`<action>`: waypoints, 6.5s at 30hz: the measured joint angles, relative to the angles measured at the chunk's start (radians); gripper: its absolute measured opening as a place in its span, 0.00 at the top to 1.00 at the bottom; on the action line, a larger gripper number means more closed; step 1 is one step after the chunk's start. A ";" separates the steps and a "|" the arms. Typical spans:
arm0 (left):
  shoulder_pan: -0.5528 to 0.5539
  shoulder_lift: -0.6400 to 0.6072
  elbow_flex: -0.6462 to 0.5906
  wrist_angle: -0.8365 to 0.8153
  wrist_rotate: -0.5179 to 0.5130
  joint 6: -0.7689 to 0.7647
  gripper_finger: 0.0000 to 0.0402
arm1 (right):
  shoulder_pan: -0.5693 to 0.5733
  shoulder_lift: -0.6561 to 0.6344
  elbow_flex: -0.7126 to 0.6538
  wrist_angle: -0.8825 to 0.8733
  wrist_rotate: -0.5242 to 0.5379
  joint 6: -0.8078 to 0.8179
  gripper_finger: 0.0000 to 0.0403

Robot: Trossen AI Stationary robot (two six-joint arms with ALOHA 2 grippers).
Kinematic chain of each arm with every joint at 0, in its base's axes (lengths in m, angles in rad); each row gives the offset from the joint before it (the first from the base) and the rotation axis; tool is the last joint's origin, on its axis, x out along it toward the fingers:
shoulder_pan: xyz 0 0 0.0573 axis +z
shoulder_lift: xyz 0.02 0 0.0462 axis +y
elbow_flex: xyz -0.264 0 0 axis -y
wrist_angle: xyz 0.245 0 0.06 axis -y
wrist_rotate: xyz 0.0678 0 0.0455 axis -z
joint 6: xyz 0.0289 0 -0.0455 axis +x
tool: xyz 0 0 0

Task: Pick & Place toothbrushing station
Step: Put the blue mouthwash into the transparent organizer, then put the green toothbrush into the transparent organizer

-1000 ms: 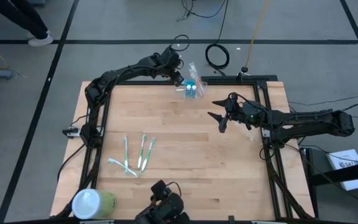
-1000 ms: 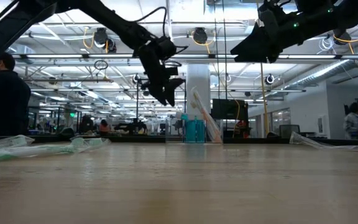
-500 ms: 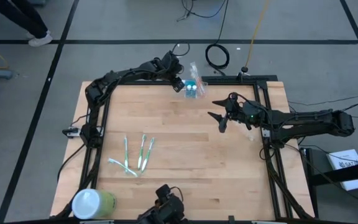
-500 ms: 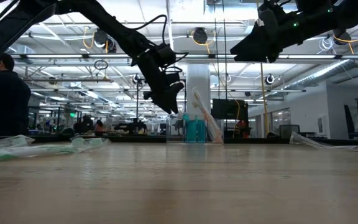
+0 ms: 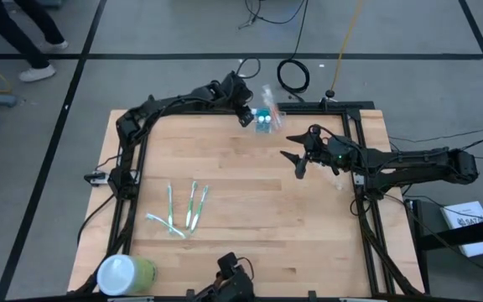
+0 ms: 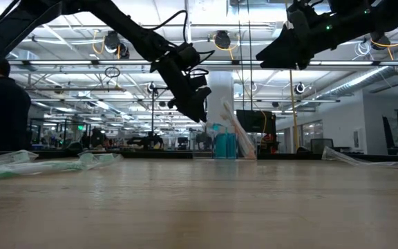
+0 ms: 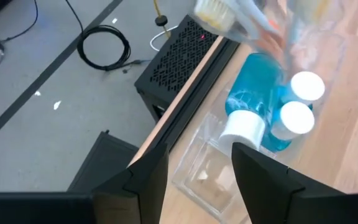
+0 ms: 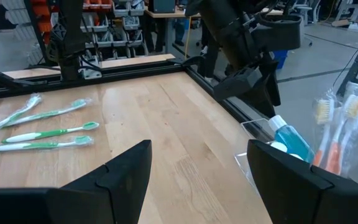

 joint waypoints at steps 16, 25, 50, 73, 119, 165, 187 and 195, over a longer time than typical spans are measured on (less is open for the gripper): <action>-0.041 0.000 0.001 0.062 0.009 0.023 0.54 | 0.000 0.000 0.000 0.000 0.000 -0.003 0.36; -0.041 -0.010 0.001 0.078 0.057 0.030 0.54 | 0.000 0.000 0.000 0.000 0.000 -0.003 0.36; -0.516 -0.885 -0.657 -0.256 -0.151 -0.407 0.54 | 0.000 0.000 0.000 0.000 0.000 -0.018 0.36; -0.727 -0.954 -1.119 -0.535 -0.169 -1.753 0.54 | 0.001 0.000 0.000 0.011 -0.004 0.008 0.36; -0.714 -1.061 -0.996 -0.290 -0.532 -1.199 0.89 | 0.001 0.000 0.000 0.023 -0.003 0.012 0.36; -0.272 -0.605 -0.887 1.109 0.157 -0.083 0.87 | -0.198 0.493 0.269 0.483 -0.502 0.034 0.42; -0.290 -0.606 -0.887 1.161 0.210 -0.129 0.88 | -0.172 0.661 0.311 0.619 -0.581 0.058 0.71; -0.290 -0.606 -0.887 1.159 0.209 -0.130 0.81 | -0.173 0.663 0.309 0.615 -0.580 0.027 0.97</action>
